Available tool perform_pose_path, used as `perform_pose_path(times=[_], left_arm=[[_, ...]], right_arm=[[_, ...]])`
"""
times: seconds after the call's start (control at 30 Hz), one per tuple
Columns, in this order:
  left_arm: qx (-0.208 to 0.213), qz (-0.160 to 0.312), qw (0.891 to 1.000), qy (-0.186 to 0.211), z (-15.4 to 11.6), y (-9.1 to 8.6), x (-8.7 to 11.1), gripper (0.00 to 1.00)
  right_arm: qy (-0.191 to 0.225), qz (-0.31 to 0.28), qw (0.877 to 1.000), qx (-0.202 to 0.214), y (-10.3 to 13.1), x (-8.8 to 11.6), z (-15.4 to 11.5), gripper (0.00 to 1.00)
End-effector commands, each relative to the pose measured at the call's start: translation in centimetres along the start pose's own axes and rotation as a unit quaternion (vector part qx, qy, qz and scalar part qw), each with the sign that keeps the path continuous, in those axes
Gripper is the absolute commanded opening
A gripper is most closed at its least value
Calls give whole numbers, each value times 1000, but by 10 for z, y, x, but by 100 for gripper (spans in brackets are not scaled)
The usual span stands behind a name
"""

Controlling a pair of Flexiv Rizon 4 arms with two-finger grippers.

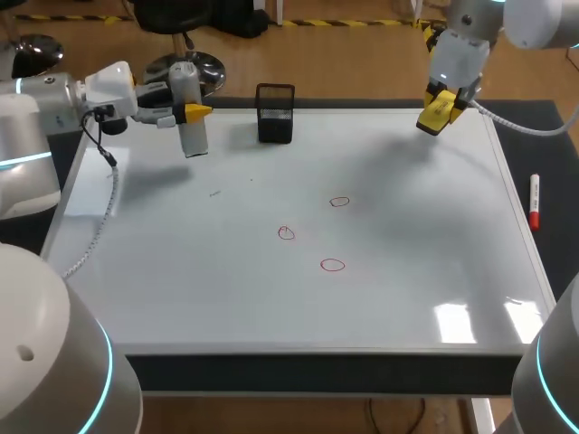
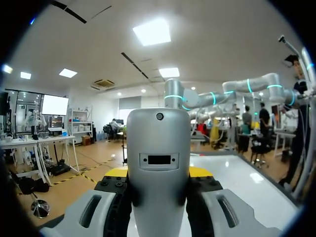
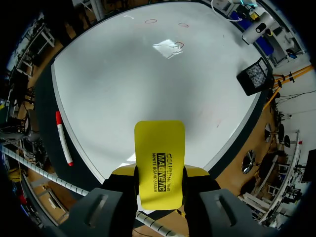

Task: Pick up the inspection probe, press it on each red-marked spot on the whiteboard one by one, put down the probe, pick up the eraser, and wipe off all the red marks.

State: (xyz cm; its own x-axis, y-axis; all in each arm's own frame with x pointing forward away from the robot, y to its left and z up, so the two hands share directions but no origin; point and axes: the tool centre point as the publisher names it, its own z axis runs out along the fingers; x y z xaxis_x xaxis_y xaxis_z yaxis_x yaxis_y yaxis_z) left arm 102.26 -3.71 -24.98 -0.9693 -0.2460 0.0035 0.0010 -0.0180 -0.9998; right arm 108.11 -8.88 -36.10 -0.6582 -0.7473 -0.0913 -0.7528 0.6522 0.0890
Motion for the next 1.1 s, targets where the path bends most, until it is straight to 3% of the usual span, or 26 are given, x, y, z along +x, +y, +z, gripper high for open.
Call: perform_pose_path(times=[0.03,0.47,0.83,1.1], left_arm=[[0,0,1000,1,0,-1,-1,0],[0,0,1000,1,0,-1,-1,0],[0,0,1000,1,0,-1,-1,0],[0,0,1000,1,0,-1,-1,0]], right_arm=[[3,-1,1000,0,-1,-1,-1,0],[9,-89,996,2,61,-15,11,0],[6,-195,981,-14,151,-43,1,0],[15,-258,966,-32,214,-61,12,0]])
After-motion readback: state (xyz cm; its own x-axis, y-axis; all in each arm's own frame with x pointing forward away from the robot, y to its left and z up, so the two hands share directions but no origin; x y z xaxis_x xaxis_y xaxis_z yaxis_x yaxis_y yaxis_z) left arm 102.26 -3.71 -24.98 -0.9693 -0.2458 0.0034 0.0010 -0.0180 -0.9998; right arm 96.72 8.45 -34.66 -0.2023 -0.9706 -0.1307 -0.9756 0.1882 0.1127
